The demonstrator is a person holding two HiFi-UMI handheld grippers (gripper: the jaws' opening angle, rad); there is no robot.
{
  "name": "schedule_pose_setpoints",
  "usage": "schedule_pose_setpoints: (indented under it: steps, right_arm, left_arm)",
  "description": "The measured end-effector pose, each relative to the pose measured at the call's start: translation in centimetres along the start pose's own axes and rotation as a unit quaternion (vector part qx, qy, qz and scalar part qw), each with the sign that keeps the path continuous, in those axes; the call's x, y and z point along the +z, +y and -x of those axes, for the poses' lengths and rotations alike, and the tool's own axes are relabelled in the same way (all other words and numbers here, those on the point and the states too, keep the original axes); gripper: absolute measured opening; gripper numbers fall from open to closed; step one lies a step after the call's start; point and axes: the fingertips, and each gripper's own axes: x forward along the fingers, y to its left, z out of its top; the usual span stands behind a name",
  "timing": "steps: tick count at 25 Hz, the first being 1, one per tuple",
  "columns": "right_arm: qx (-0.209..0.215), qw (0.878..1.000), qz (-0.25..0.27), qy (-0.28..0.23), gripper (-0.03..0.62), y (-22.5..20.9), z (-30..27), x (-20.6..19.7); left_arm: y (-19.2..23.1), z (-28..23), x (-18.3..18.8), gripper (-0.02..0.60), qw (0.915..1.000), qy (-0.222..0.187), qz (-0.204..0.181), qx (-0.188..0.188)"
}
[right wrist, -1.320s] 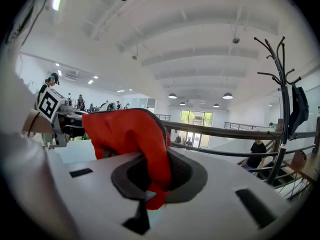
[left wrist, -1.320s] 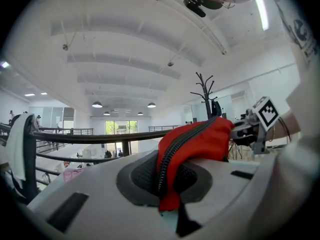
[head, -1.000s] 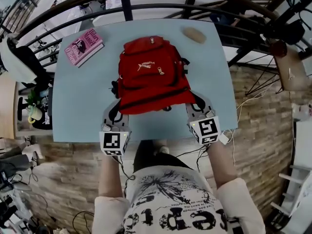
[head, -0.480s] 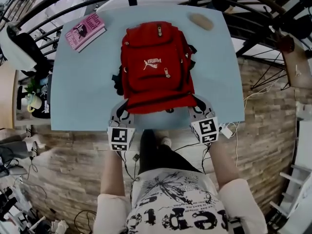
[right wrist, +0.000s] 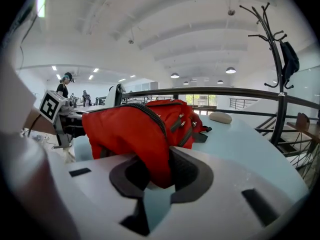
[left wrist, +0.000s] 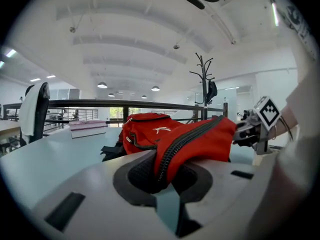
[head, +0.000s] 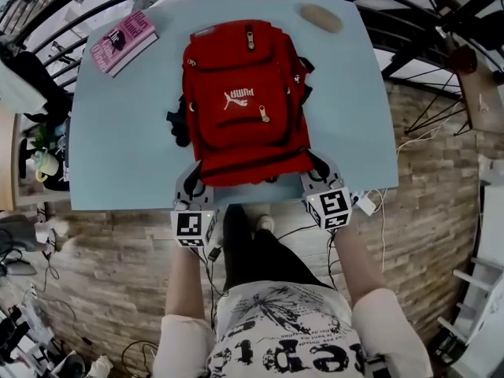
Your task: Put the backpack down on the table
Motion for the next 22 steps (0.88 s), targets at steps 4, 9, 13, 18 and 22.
schedule_pose_setpoints:
  steps: [4,9,13,18,22]
  right_arm:
    - [-0.008,1.0,-0.003,0.0,0.107,-0.4,0.3,-0.5]
    - [-0.01,0.999,0.029,0.01,0.183,-0.2,1.9,-0.5]
    - [-0.007,0.999,0.032,0.021,0.192,0.1,4.0,-1.0]
    - [-0.013,0.999,0.017,0.028,0.192,0.9,7.1,-2.1]
    - [-0.008,1.0,0.018,0.01,0.19,1.3,9.2,-0.7]
  left_arm:
    - [0.1,0.3,-0.7,0.066,0.9996,-0.012,0.022,0.011]
    - [-0.4,2.4,-2.1,0.225,0.9989,0.005,0.041,0.022]
    - [-1.3,4.3,-3.0,0.258,0.9985,0.031,0.043,0.017]
    - [-2.2,6.2,-1.5,0.256,0.9989,0.023,0.037,0.014]
    - [-3.6,7.4,1.3,0.234,0.9992,0.0,0.04,-0.001]
